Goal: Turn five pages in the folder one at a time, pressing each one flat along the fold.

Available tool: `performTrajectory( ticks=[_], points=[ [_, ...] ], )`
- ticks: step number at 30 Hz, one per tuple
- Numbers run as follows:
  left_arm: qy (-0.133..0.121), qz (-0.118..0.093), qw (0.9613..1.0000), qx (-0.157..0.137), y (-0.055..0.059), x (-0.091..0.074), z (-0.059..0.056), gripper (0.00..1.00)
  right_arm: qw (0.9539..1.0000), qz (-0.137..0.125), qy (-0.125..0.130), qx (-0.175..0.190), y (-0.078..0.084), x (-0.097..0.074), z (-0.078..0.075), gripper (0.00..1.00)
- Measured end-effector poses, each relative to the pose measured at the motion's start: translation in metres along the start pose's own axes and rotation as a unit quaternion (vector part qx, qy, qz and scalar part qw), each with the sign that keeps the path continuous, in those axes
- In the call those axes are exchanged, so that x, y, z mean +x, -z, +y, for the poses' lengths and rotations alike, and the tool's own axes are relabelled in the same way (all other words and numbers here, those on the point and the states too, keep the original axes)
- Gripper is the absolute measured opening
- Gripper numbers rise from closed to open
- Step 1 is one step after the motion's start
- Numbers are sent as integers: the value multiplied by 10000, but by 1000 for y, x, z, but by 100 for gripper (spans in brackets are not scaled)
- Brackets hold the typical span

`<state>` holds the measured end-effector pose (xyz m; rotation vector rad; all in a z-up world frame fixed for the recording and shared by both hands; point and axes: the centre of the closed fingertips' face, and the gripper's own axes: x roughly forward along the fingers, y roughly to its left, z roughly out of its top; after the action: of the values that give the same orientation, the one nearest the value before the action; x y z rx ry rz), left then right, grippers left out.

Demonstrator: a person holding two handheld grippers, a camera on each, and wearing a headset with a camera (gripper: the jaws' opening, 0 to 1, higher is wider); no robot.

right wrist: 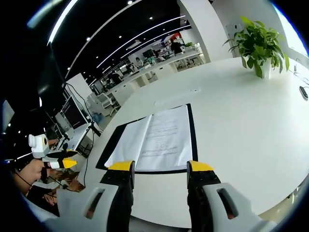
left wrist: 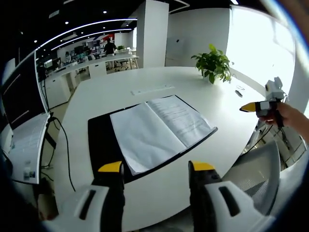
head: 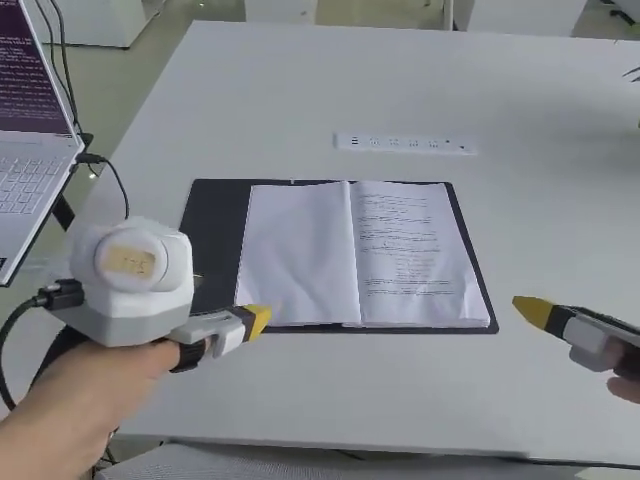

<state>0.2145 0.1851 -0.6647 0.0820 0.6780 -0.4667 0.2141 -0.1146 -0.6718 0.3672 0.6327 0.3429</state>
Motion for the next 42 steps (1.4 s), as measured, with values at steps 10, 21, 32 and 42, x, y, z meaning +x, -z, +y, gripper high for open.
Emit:
performTrajectory(
  ticks=[10,21,32,42],
  points=[
    [426,-150,9987,250,-17,55,-39,53,9998,159,-77,22,16,18,-5,40],
    [846,-138,9946,577,-21,125,-89,54,9997,195,-141,57,34,37,-14,40],
    [1154,-4,9895,873,-17,192,-147,53,9999,26,-91,-82,38,50,-31,39],
    [1048,138,9895,988,-10,229,-160,52,9999,91,-38,-122,39,58,-44,39]
  ],
)
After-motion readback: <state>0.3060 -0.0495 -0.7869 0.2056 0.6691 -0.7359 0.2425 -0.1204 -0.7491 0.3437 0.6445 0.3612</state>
